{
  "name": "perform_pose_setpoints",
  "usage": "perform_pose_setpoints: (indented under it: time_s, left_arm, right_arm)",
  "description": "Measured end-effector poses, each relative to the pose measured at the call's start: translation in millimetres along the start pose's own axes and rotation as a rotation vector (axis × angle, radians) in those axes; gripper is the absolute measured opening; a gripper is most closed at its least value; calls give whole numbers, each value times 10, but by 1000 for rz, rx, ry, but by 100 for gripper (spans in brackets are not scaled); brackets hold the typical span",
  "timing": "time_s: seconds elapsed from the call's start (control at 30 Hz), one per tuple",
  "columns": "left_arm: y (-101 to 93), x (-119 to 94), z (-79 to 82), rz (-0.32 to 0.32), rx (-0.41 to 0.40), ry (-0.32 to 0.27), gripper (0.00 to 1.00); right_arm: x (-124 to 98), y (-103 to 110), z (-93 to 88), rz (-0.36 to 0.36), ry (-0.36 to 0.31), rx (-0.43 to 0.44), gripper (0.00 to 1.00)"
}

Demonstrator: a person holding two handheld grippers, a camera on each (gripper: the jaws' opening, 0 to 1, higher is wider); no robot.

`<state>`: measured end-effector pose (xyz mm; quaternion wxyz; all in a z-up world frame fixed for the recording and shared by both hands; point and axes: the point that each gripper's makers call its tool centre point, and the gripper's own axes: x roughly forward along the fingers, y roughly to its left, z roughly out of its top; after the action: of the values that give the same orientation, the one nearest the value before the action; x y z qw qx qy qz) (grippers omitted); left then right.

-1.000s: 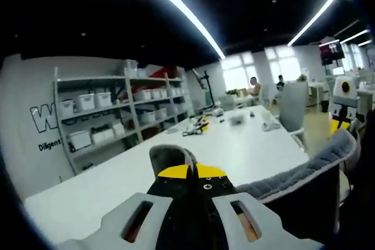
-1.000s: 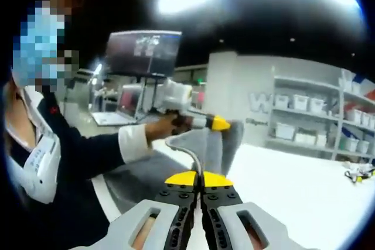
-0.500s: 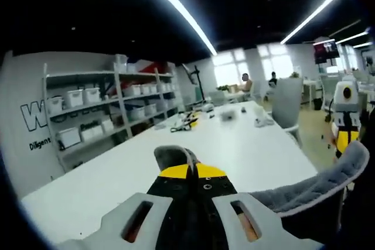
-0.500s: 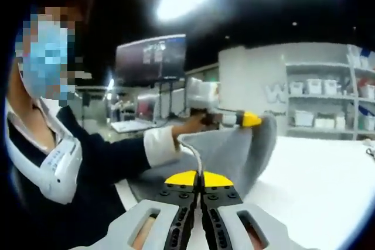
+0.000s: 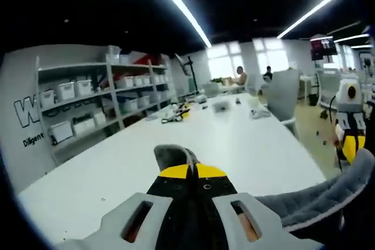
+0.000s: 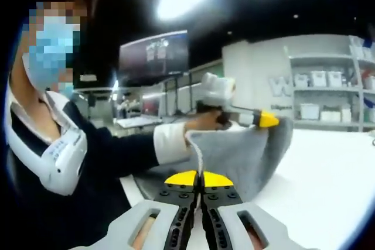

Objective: Open the folded towel by lifting each exposed corner and separating the folded layers until the towel lies flat within the target outline without major curled edges

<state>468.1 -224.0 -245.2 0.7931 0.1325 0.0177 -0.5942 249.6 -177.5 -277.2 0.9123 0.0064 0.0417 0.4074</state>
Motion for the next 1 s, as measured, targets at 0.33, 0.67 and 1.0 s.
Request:
perform_pose_setpoints:
  time_s: [0.33, 0.67, 1.0]
  left_arm:
    - [-166, 337, -268, -31, 6, 53, 2]
    - [-379, 619, -470, -63, 28, 112, 2]
    - [-566, 854, -667, -92, 72, 149, 2]
  right_arm:
    - [-104, -144, -273, 55, 20, 88, 0]
    - [-191, -241, -528, 57, 44, 198, 0]
    - [-350, -419, -774, -10, 74, 155, 0]
